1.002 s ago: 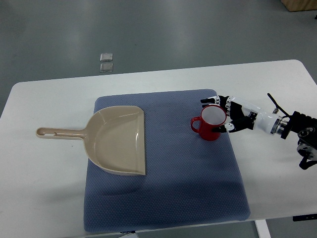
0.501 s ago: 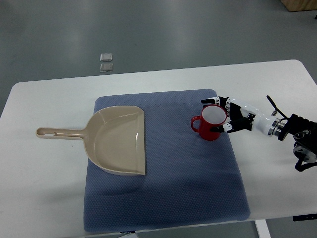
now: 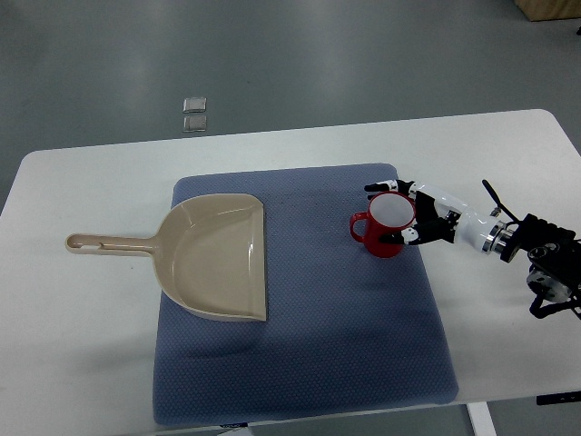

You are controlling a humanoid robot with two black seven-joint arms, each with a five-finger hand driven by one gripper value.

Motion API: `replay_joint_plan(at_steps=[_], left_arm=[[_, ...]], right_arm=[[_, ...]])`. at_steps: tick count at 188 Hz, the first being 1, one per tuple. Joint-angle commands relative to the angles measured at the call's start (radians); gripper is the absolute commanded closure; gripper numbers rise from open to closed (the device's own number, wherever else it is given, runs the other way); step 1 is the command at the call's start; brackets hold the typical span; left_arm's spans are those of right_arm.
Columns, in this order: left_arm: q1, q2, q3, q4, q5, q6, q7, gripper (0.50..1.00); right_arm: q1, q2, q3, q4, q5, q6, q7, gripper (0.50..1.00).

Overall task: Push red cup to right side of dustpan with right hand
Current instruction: 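Cup the right hand around the red mug's side farthest from the dustpan, then push the red mug with the right hand toward the dustpan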

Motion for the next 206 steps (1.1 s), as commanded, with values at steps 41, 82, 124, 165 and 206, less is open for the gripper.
replay_joint_plan(at_steps=[41,82,124,165,206], left_arm=[[0.0,0.0,0.002,-0.002,0.002,0.0,0.0,0.5],[0.0,0.0,0.0,0.0,0.0,0.0,0.0,0.5],[0.0,0.0,0.002,-0.002,0.0,0.0,0.0,0.5],[0.0,0.0,0.002,0.0,0.0,0.0,0.0,0.5],[0.0,0.0,0.0,0.0,0.0,0.0,0.0,0.5]], right_arm=[[-0.02,0.032,-0.001,-0.022,0.002,-0.022,0.0,0.566],[-0.02,0.038,0.0,-0.031,0.006,-0.025,0.0,0.566],[-0.02,0.047,0.002,-0.031,0.011,-0.028,0.0,0.566],[-0.021,0.091,0.0,-0.026,0.011,-0.039,0.0,0.568],[-0.018,0.108,0.0,-0.023,0.011,-0.055,0.0,0.57]])
